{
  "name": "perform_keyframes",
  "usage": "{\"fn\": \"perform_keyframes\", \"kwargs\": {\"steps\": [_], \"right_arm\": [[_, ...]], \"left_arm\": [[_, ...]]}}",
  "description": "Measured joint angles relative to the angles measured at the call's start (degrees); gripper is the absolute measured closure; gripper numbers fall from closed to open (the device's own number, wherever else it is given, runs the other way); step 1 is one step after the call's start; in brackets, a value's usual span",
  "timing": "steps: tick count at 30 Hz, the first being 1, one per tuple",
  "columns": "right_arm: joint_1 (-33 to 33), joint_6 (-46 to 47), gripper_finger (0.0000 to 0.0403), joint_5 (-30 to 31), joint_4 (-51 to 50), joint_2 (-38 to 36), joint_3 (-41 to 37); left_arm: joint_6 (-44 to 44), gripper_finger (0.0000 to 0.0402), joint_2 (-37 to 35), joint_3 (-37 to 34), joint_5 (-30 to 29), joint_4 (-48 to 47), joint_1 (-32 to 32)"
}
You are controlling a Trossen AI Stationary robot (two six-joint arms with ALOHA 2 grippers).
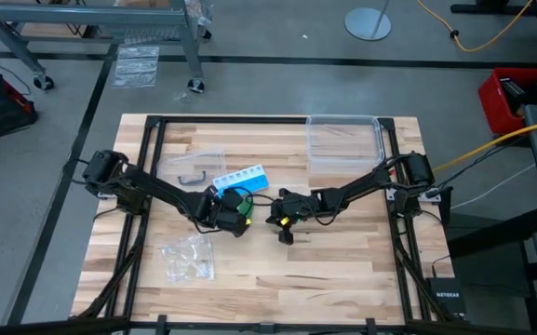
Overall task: Roll bandage
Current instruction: Roll the green bandage, then open the transparent zip bag
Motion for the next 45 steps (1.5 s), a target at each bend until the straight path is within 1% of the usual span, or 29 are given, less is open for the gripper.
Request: {"fn": "perform_keyframes", "kwargs": {"steps": [3,6,11,14,19,23,30,35,37,39,42,44,45], "right_arm": [[0.0,0.0,0.0378,-0.56,-0.12,0.0,0.0],[0.0,-0.01,0.0365,-3.82,-0.15,0.0,0.0],[0.0,0.0,0.0351,-8.91,-0.22,0.0,0.0],[0.0,0.65,0.035,-12.05,-1.53,0.0,0.0],[0.0,1.82,0.035,-20.08,-3.11,-0.44,0.0],[0.04,1.95,0.035,-26.24,-3.19,-2.31,-0.02],[0.04,-0.11,0.0349,-26.93,-5.82,-10.33,-0.12],[0.04,-4.05,0.0349,-26.12,-11.76,-15.21,-0.13],[0.04,-5.99,0.0349,-25.31,-14.86,-16.5,-0.13],[0.04,-7.65,0.0349,-24.21,-18.24,-16.81,-0.13],[0.07,-9.28,0.0349,-22.66,-24.04,-16.85,-0.24],[0.06,-10.27,0.0349,-20.65,-26.68,-16.85,-0.17],[0.04,-10.6,0.0349,-19.54,-28.6,-16.85,-0.17]], "left_arm": [[0.96,0.0402,2.04,0.0,1.84,1.21,0.88],[2.64,0.0402,4.32,0.0,4.21,4.09,1.31],[3.34,0.0402,7.16,0.0,4.97,14.75,1.31],[5.77,0.0402,8.58,0.0,6.39,22.01,1.3],[6.93,0.0402,9.66,0.01,7.14,30.87,1.31],[7.3,0.0402,9.72,0.04,7.11,34.9,1.39],[16.23,0.0402,7.21,2.54,6.74,35.36,3.47],[24.72,0.0402,1.97,4.93,6.49,34.81,4.36],[28.84,0.0402,-0.77,5.85,5.77,33.82,4.22],[33.65,0.0402,-3.98,6.62,2.69,31.23,2.82],[39.45,0.0402,-8.09,8.85,-6.47,26.36,-1.19],[39.71,0.0401,-10.52,10.49,-12.26,22.02,-5.17],[38.55,0.0402,-11.54,11.46,-14.23,20.07,-7.15]]}}
